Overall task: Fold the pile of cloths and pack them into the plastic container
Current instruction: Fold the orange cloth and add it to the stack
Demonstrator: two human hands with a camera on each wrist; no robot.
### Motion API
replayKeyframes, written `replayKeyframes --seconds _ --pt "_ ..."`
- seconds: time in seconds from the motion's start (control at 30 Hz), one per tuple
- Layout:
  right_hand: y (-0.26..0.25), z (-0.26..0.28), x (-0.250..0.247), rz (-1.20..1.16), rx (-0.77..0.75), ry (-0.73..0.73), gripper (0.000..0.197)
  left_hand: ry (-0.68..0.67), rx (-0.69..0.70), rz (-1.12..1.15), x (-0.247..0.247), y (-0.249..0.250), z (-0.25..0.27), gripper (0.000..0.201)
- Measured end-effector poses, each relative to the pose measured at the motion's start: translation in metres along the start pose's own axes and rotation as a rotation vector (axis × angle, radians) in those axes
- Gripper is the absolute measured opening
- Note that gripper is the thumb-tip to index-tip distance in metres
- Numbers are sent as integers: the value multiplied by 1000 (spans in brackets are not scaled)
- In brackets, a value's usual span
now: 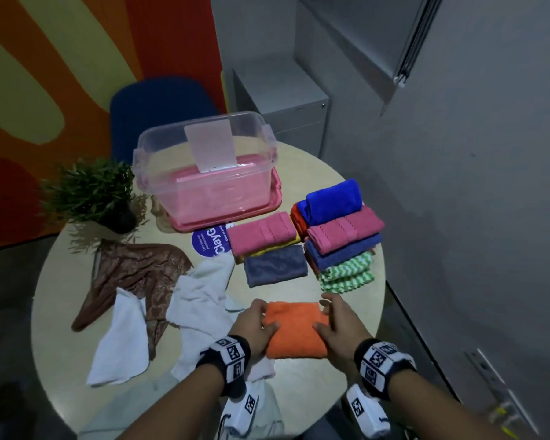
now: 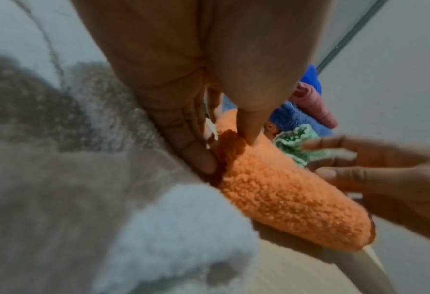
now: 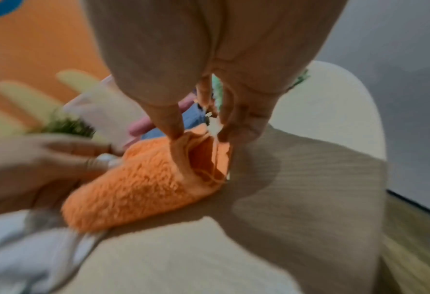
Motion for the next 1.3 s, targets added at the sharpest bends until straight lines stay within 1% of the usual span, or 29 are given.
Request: replayKeyframes --seconds 0.03,0.07,0.1,0.13,0.17,0.23,0.27,0.3,0.33,0.37,0.4,0.47,0.5,0.53,0.6,0.67,0.73,0.77,0.83,0.9,0.97,1.03,1.1,1.13,1.17,1.2,1.23,1.27,1.3 --pt "-2 4 1 64 -54 44 61 39 9 -6 -2 1 0 38" --pt "-7 11 1 146 -137 89 60 91 30 -10 -5 3 1 36" --pt "-13 19 2 233 -235 113 58 139 65 -21 -10 7 4 31" --pt "-18 27 6 309 -332 95 59 162 117 -33 -13 12 8 25" --pt "-19 33 13 388 -404 41 61 148 185 -41 -13 16 11 21" --pt "-13 37 28 549 -468 -66 67 21 353 -108 -8 25 18 14" --pt "-9 35 32 604 -465 -79 67 -58 442 -168 -3 28 22 16" --pt "-3 32 33 629 -447 -70 66 -128 499 -230 2 28 24 25" --pt "0 30 33 634 -426 -52 67 -159 527 -269 6 25 24 33" --pt "2 28 32 632 -401 -37 67 -135 527 -279 6 23 22 37" --pt "3 27 31 624 -381 -25 66 -76 510 -258 4 21 19 37" --pt "5 27 32 595 -364 -19 62 15 426 -206 0 18 10 38" --pt "4 28 33 580 -366 -18 59 8 399 -209 1 16 5 41" --pt "3 29 34 570 -374 -15 56 -28 410 -246 5 18 -1 44" --pt "1 31 35 558 -395 -1 49 -131 486 -361 14 24 -10 51" --pt "0 32 36 542 -394 -9 45 -208 515 -396 22 28 -19 54" --pt "3 31 35 535 -360 -22 45 -241 467 -364 24 26 -28 50" --pt "5 30 35 528 -342 -29 47 -241 445 -367 23 26 -31 44" --pt "8 29 33 496 -320 -46 47 -210 448 -396 19 29 -37 31" --pt "9 28 32 450 -315 -71 42 -194 445 -396 20 29 -42 27" --pt "8 27 30 414 -311 -90 36 -172 393 -379 22 25 -45 25" --pt "5 28 25 367 -308 -83 29 -129 299 -366 22 20 -47 20" --pt "0 29 16 299 -282 -62 22 -38 246 -361 16 19 -45 20" --pt "-3 29 12 272 -261 -55 19 33 275 -374 9 23 -42 20" --pt "-5 29 9 249 -240 -51 17 102 343 -372 2 30 -36 18" --pt "-8 28 6 237 -218 -48 15 140 434 -346 -4 38 -27 17" --pt "-9 26 3 232 -198 -41 15 114 517 -303 -7 43 -18 20" --pt "-9 23 1 227 -173 -36 15 26 571 -259 -7 47 -9 28" --pt "-8 19 0 215 -147 -40 15 -105 566 -244 -2 43 -1 43"
Point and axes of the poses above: each hand's wrist, its own z-axis away from the middle knuckle, its own x-axis out of the palm, y = z × x, the point moved 7 cm from there along -z, towards the middle knuckle, and after that the axes turned 11 degrees about x, right-handed, at the moved point
